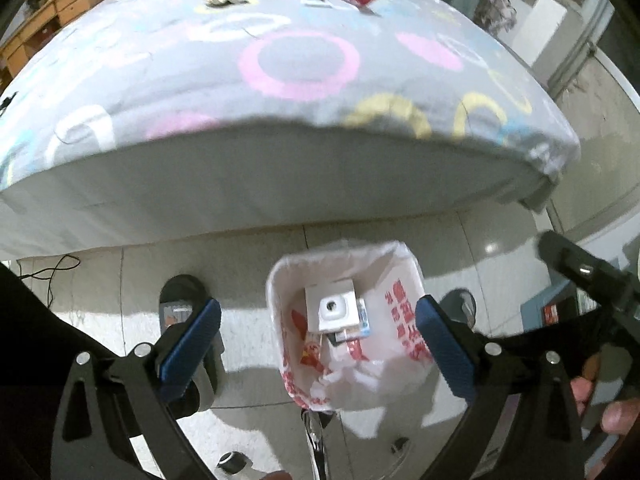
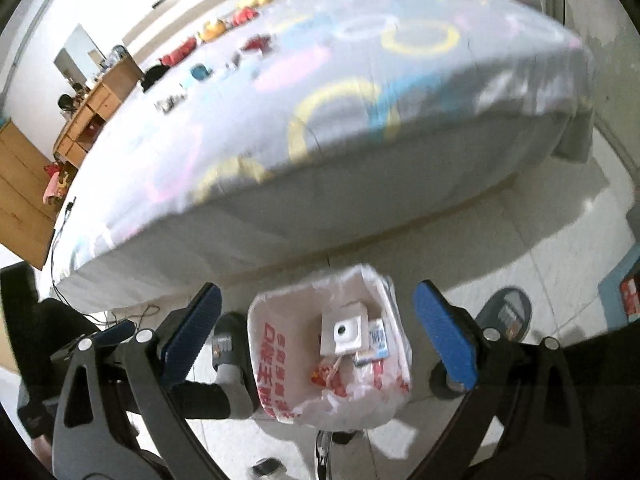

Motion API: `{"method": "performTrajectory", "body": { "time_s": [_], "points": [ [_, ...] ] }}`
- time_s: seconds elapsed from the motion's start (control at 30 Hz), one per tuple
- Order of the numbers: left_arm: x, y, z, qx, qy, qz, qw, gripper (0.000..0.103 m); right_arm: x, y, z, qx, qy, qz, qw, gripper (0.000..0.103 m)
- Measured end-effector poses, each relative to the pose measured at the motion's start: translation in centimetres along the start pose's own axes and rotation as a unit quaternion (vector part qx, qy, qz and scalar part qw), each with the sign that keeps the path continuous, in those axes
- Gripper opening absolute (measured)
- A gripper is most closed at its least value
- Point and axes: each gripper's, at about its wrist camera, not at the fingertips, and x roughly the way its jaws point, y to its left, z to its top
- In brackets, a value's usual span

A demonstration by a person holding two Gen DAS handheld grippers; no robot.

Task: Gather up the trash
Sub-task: 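Move both tools back over the bed toward the snack wrappers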

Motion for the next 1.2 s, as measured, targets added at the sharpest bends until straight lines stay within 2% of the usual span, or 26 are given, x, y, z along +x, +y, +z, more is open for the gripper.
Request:
{"method": "performTrajectory", "body": {
  "time_s": [0.23, 0.43, 0.67, 0.8, 0.93, 1.2],
  "points": [
    [-1.7, 0.7, 1.3, -0.009, -0.033, -0.005, 0.9994, 0.095, -4.2, 1.4, 2.3, -0.019, -0.064, -0.004, 0.998, 0.095],
    [-4.7, 0.9, 4.5, 0.012, -0.087, 0.005, 0.9962, 0.095, -5.7, 3.4, 5.1, -0.043, -0.086, -0.001, 0.995, 0.095],
    [-9.2, 3.1, 10.8, 0.009, -0.145, 0.003, 0.9894, 0.095, -7.2, 6.5, 10.8, -0.054, -0.103, 0.017, 0.993, 0.095],
    [-10.6, 5.1, 14.7, 0.002, -0.165, 0.008, 0.9863, 0.095, -7.8, 8.5, 14.8, -0.063, -0.113, 0.026, 0.991, 0.095],
    [-11.0, 6.9, 18.3, -0.003, -0.174, 0.01, 0.9847, 0.095, -7.9, 10.6, 18.7, -0.08, -0.127, 0.022, 0.988, 0.096],
    [-10.2, 10.4, 26.5, -0.012, -0.192, 0.016, 0.9812, 0.095, -5.4, 14.6, 26.2, -0.117, -0.136, 0.005, 0.984, 0.096]
  ]
}}
